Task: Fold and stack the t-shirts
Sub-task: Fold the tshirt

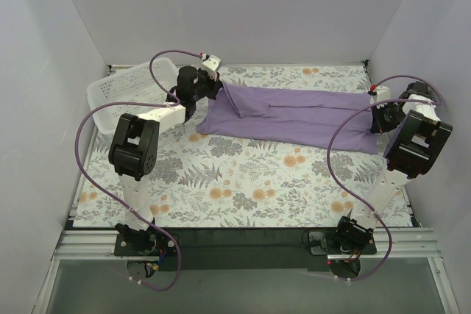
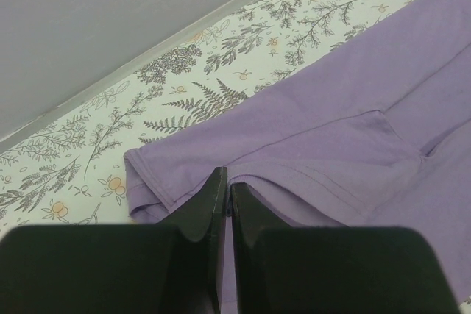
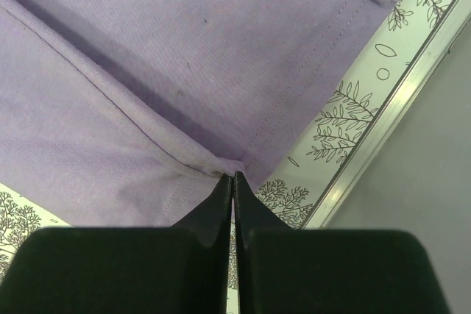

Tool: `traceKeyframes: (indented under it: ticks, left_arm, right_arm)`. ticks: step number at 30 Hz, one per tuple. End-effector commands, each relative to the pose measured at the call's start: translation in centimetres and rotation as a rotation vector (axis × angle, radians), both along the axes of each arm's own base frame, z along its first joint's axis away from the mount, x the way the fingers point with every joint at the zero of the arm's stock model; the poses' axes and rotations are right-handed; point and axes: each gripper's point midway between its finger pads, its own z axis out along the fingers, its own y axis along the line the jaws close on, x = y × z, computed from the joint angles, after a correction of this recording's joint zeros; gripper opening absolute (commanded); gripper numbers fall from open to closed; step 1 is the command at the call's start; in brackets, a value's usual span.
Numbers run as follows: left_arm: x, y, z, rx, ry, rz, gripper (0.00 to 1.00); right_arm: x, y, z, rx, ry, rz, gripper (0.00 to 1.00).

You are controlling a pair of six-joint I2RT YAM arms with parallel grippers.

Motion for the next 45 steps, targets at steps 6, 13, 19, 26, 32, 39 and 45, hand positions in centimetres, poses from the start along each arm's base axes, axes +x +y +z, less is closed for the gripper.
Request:
traceKeyframes:
  ticks: [6,13,19,26,32,39,45]
  left_arm:
    - [1.5,0.1,2.8,-0.034,-0.066,0.030,0.00]
    - [2.0,0.2,2.3,-0.085,-0.049,0.072,0.00]
    - [2.9,0.4,1.9,-0.129,-0.029,0.124,0.00]
    - [3.8,-0.4,-0.2,-0.148,0.071,0.124,0.00]
    - [5.5,-0.3,-2.4,-0.224,0.225,0.239,0.00]
    - [6.5,-0.4,-3.1,-0.279,0.291,0.303,0.23]
    - [7.7,-1.3,1.7,-0.373,0.275,0.297,0.47]
  right_arm:
    - [1.5,-0.9,0.6,-0.023,-0.046,-0.017,0.01]
    - [1.8,-0.7,0.4,0.007,-0.063,-0.103,0.40]
    - [2.0,0.4,1.2,0.053,-0.168,-0.197,0.57]
    - [0.7,4.5,3.4,0.130,-0.217,-0.102,0.58]
    - [-1.0,8.4,4.4,0.171,-0.225,-0.019,0.58]
    - [-3.1,11.0,3.7,0.213,-0.189,0.023,0.58]
    - [-4.3,12.2,3.2,0.236,-0.165,0.055,0.58]
